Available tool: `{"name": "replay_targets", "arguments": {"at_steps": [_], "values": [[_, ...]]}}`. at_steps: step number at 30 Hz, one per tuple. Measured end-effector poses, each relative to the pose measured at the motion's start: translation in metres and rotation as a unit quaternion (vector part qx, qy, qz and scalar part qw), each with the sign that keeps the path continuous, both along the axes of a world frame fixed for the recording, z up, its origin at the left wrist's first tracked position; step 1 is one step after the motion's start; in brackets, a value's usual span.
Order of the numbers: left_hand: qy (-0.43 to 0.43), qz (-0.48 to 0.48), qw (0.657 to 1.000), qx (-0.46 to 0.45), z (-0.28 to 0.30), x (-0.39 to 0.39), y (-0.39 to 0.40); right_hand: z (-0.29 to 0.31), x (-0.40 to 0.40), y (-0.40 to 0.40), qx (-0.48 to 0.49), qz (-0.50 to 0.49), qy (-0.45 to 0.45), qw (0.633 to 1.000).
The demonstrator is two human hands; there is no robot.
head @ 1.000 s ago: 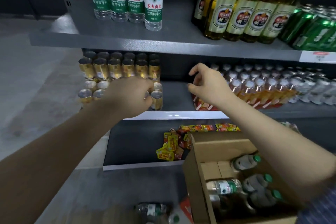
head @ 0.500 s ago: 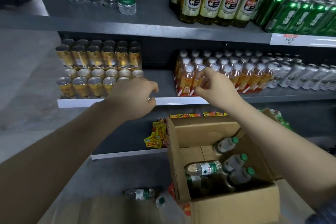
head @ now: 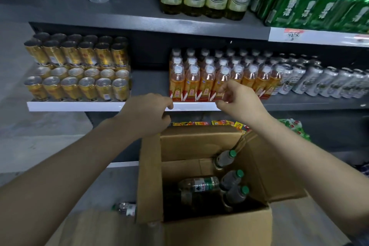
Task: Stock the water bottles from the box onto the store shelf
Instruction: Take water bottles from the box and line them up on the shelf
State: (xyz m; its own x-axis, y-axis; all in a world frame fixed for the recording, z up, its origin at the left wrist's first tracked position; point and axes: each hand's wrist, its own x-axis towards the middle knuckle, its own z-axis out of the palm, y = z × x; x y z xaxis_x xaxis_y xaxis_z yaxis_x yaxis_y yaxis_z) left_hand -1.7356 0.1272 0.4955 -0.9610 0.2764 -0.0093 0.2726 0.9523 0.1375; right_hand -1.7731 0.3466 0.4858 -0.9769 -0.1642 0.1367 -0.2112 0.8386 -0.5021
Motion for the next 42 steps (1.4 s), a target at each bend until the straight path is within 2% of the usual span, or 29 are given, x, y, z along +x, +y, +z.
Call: {"name": "replay_targets", "arguments": {"at_steps": [9, 17, 23, 33, 42], "values": [[-0.047, -0.014, 0.999, 0.015, -0.037, -0.005, 0.063, -0.024, -0.010, 0.066, -0.005, -0.006, -0.012, 1.000], [-0.105, -0.044, 0.993, -0.038, -0.078, -0.010, 0.092, -0.060, 0.002, 0.106, 0.002, -0.035, -0.021, 0.999], [-0.140, -0.062, 0.987, -0.039, -0.106, -0.012, 0.105, -0.094, 0.010, 0.116, 0.015, -0.051, -0.033, 0.998], [-0.178, -0.086, 0.980, 0.010, -0.195, -0.016, 0.135, -0.158, 0.030, 0.137, 0.020, -0.070, -0.063, 0.995], [-0.212, -0.117, 0.969, 0.038, -0.274, -0.028, 0.163, -0.208, 0.031, 0.160, -0.034, -0.077, -0.067, 0.994]]}}
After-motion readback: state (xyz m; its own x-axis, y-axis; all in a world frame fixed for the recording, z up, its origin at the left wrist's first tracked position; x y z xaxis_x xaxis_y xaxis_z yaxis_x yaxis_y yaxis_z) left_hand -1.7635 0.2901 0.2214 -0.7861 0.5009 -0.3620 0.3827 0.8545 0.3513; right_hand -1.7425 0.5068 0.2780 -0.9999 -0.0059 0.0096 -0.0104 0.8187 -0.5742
